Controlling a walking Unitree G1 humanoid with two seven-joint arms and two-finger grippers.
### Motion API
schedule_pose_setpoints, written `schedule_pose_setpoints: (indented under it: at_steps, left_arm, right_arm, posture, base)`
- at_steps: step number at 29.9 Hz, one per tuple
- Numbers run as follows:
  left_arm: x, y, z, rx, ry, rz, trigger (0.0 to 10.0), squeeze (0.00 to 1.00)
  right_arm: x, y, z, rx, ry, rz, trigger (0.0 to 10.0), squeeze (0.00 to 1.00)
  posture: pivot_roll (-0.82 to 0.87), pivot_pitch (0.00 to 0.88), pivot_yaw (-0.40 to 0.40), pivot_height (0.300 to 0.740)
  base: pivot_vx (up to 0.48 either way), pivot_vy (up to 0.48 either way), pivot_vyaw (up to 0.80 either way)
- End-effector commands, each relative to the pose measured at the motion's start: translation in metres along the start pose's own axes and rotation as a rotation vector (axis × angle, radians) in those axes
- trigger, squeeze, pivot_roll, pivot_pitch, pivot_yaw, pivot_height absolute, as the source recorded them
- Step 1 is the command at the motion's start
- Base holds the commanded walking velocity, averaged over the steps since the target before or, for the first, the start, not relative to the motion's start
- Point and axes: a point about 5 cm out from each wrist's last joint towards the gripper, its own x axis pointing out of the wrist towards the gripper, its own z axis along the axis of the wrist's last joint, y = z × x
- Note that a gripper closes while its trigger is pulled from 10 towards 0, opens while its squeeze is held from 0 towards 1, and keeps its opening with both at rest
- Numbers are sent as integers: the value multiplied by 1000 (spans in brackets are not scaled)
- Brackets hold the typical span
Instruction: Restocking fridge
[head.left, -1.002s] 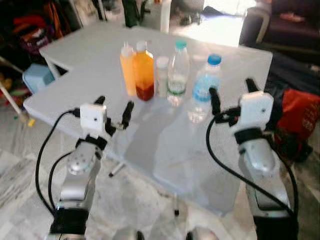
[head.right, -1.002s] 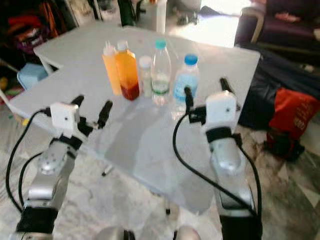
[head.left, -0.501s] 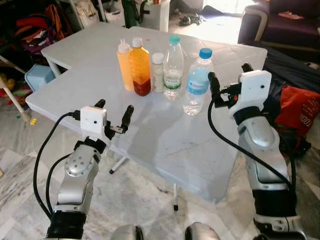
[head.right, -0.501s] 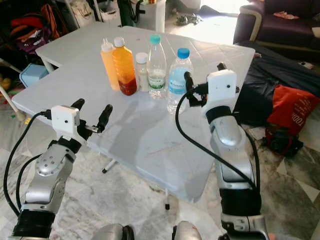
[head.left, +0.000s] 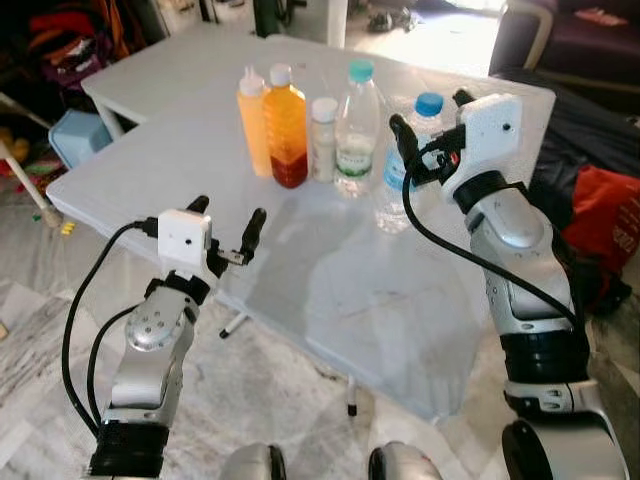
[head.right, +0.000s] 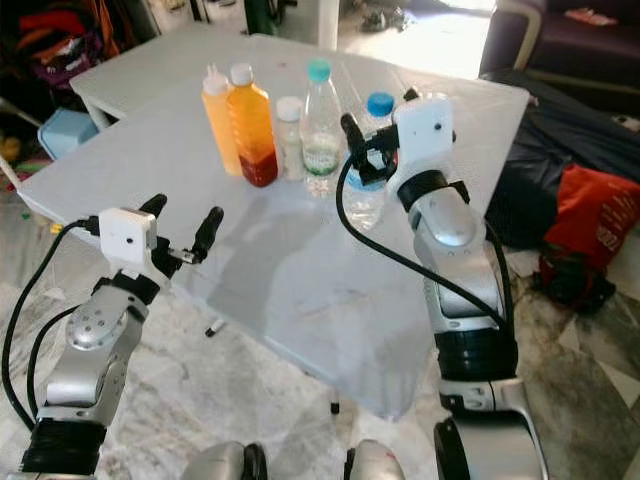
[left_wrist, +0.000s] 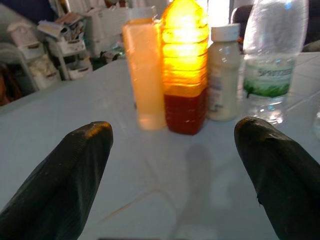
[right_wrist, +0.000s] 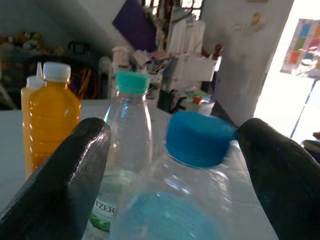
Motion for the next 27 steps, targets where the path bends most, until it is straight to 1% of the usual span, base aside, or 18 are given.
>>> schedule_pose_setpoints:
  at_steps: [1, 4, 5, 6, 7, 8, 9, 12, 16, 17, 25, 27]
  left_arm:
    - [0, 2, 5, 18, -9, -8, 10000, 0]
    - [1, 2, 5, 20, -8, -10, 10000, 0]
    - [1, 2, 6, 20, -9, -10, 10000, 0]
    - [1, 2, 6, 21, -9, -10, 10000, 0]
    - [1, 2, 6, 22, -9, -9, 10000, 0]
    - [1, 2, 6, 22, -9, -9, 10000, 0]
    - [2, 2, 6, 22, -9, -10, 10000, 0]
    - [2, 2, 6, 22, -9, -9, 10000, 0]
    - [3, 2, 5, 23, -8, -9, 10000, 0]
    - [3, 1, 5, 23, -6, -8, 10000, 0]
    - [5, 1, 4, 24, -2, -8, 10000, 0]
    - [6, 1, 3, 24, -1, -10, 10000, 0]
  right_arm:
    - [5, -2, 5, -4, -6, 14, 10000, 0]
    - [9, -4, 6, 19, 0, 23, 10000, 0]
    - [10, -4, 6, 23, 7, 28, 5412, 0]
    - [11, -4, 7, 21, 14, 36, 2353, 0]
    - [12, -3, 8, 16, 21, 45, 471, 0]
    - [12, -3, 8, 16, 21, 45, 471, 0]
    - [13, -2, 10, 7, 24, 55, 0, 0]
    - [13, 0, 17, 7, 23, 61, 0, 0]
    - [12, 0, 17, 24, 45, 51, 0, 0]
    - [10, 0, 15, 38, 76, 36, 0, 0]
    - [2, -4, 16, 41, 118, 4, 0, 0]
    - [-2, -5, 16, 38, 138, 7, 0, 0]
  posture:
    - [-1, 89, 87, 740]
    - [0, 88, 87, 740]
    - [0, 88, 87, 740]
    - [0, 88, 87, 740]
    - [-2, 84, 88, 740]
    - [-2, 84, 88, 740]
    - [-2, 82, 85, 740]
    - [-2, 82, 84, 740]
    - [-6, 79, 82, 740]
    - [-5, 78, 82, 740]
    - [-12, 69, 83, 740]
    - [-18, 64, 82, 740]
  base:
    - [0, 0, 0]
    - [0, 0, 0]
    - [0, 0, 0]
    - [0, 0, 0]
    - [0, 0, 0]
    - [0, 0, 0]
    - [0, 0, 0]
    - [0, 0, 0]
    - [0, 0, 0]
    - [0, 0, 0]
    - [0, 0, 0]
    - [0, 0, 0]
